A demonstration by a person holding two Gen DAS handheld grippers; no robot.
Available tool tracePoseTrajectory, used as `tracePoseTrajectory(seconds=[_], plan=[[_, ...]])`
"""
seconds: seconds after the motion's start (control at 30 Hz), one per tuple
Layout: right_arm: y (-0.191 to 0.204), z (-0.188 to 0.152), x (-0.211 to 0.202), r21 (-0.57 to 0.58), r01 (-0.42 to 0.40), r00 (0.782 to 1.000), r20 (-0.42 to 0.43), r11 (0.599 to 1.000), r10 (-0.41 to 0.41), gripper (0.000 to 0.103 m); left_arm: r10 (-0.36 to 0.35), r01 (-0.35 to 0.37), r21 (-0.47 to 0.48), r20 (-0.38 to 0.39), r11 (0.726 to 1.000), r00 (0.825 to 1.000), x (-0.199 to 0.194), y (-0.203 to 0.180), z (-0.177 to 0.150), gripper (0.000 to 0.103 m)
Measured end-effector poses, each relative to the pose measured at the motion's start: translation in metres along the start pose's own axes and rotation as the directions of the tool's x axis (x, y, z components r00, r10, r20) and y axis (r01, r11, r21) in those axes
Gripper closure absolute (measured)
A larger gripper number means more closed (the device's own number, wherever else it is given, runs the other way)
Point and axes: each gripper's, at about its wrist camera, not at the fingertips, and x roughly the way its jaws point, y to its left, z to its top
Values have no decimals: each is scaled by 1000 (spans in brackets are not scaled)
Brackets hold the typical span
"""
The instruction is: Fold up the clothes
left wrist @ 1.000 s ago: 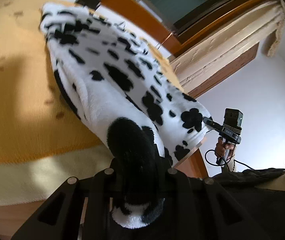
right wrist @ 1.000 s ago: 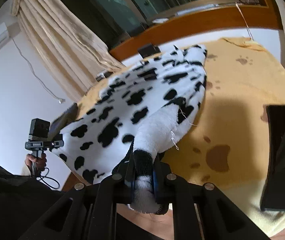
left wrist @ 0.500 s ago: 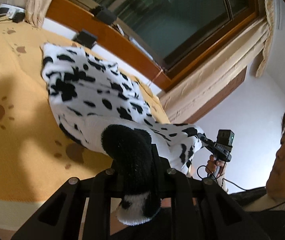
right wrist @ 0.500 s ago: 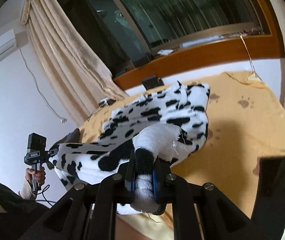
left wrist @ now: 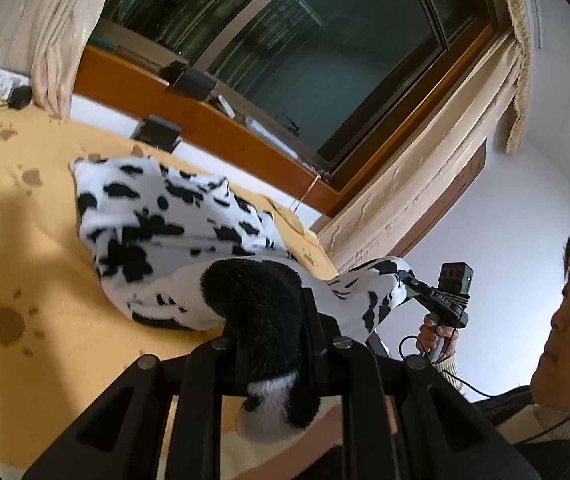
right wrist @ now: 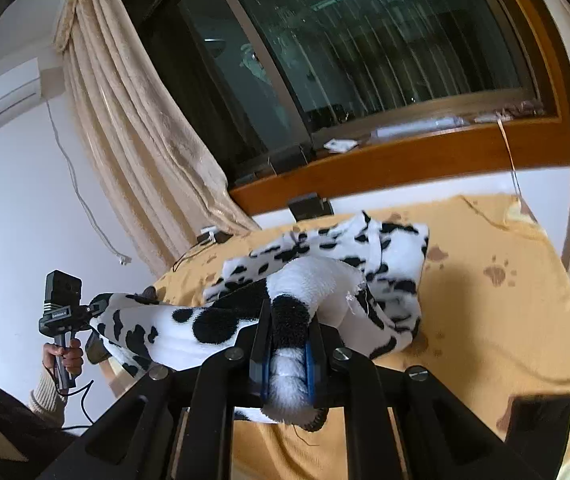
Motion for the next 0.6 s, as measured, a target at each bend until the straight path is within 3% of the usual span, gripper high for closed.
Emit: tracePoseTrajectory(seconds=[0.3,0.6], plan=[[-18,45,46,29,40,999,18,999,-41,90,-6,7,-28,33,1000,999,31,27,59,84],[-59,89,131,72,127,992,-19,989,-126,90,13,-10,-121,26,993,1000,94,90,128,84]])
